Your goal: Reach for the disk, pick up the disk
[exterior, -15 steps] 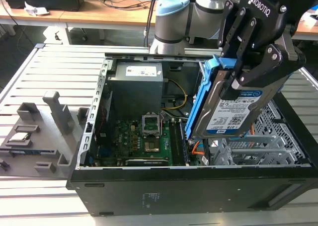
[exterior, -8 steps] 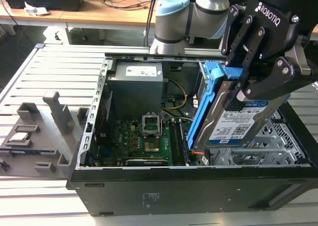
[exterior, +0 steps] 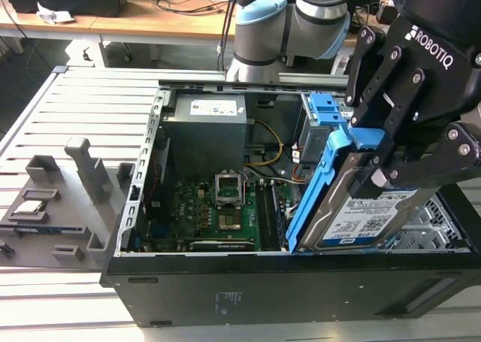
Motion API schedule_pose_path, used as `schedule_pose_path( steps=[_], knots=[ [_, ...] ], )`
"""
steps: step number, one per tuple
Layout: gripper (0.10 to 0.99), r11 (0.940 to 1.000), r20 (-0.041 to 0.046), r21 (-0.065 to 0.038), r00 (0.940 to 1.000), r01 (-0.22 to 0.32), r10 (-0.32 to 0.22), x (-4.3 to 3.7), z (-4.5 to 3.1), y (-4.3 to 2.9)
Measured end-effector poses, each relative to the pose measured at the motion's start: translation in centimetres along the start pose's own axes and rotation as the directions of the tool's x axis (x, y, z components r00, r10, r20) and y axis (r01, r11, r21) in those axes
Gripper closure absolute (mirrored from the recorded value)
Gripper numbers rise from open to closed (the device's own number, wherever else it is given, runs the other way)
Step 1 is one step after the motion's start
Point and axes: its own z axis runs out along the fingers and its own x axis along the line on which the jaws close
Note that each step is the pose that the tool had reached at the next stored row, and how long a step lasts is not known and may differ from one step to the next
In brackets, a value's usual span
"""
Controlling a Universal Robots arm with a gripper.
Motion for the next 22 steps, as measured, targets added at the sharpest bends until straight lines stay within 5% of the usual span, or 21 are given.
schedule_pose_path(
  steps=[2,4,5,6,8,15,22],
  knots=[
    [0.722,1.0000,0.0036,0.000,1.0000,0.000,0.000,0.05,-0.01,-0.05],
    [0.722,1.0000,0.0647,0.004,0.9979,0.005,-0.005,0.06,0.00,-0.07],
    [0.722,1.0000,0.0791,0.005,0.9969,0.004,-0.004,0.07,0.00,-0.07],
    [0.722,1.0000,0.0840,0.005,0.9965,0.002,-0.003,0.08,0.00,-0.15],
    [0.722,1.0000,0.0842,0.004,0.9964,0.001,-0.001,0.11,-0.03,-0.71],
    [0.722,1.0000,0.0848,-0.002,0.9964,-0.001,0.001,0.07,-0.26,-5.02],
    [0.722,0.9999,0.0854,-0.011,0.9963,-0.001,0.002,-0.45,-0.40,-8.16]
  ],
)
